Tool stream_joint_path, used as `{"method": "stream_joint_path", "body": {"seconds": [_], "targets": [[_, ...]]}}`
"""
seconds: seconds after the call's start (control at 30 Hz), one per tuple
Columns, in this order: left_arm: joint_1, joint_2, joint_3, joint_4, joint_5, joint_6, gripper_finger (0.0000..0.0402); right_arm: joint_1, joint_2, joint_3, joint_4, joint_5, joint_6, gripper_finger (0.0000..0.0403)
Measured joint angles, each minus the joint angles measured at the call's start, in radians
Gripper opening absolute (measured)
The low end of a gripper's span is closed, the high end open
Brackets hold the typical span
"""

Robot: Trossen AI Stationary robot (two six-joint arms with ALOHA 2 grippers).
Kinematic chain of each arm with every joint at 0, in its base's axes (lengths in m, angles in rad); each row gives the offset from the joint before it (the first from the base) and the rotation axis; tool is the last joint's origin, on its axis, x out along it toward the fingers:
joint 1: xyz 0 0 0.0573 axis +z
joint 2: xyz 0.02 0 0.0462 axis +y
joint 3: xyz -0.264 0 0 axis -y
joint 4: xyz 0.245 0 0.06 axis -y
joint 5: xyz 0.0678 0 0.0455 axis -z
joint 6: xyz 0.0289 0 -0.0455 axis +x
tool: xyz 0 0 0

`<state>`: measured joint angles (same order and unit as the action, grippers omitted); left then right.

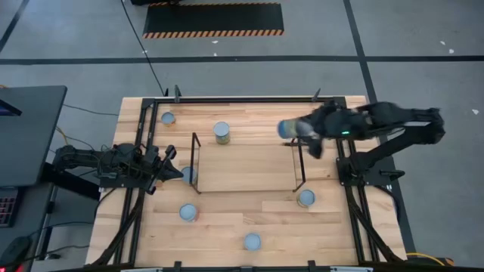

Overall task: Pick and place cans onto a shelf
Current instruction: Put the canned peas on the shelf

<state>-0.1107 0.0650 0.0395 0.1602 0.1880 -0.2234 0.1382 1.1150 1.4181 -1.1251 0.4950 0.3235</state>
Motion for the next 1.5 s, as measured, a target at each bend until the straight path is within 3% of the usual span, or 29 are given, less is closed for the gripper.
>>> {"method": "stream_joint_path", "body": {"seconds": [0.33,0.6,0.87,1.07,1.5], "targets": [[0.0,0.0,0.0,0.0,0.0,0.0,0.0011,-0.04,0.322,0.081,0.021,-0.093,0.355,0.0326],[0.0,0.0,0.0,0.0,0.0,0.0,0.0011,-0.089,0.48,0.106,-0.089,-0.16,0.627,0.0327],[0.0,0.0,0.0,0.0,0.0,0.0,0.0011,-0.143,0.541,0.106,-0.102,-0.228,0.904,0.0327],[0.0,0.0,0.0,0.0,0.0,0.0,0.0011,-0.169,0.571,0.104,-0.14,-0.201,1.081,0.0327],[0.0,0.0,0.0,-0.001,0.0,0.0,0.0011,-0.208,0.629,0.104,-0.157,-0.275,1.166,0.033]]}}
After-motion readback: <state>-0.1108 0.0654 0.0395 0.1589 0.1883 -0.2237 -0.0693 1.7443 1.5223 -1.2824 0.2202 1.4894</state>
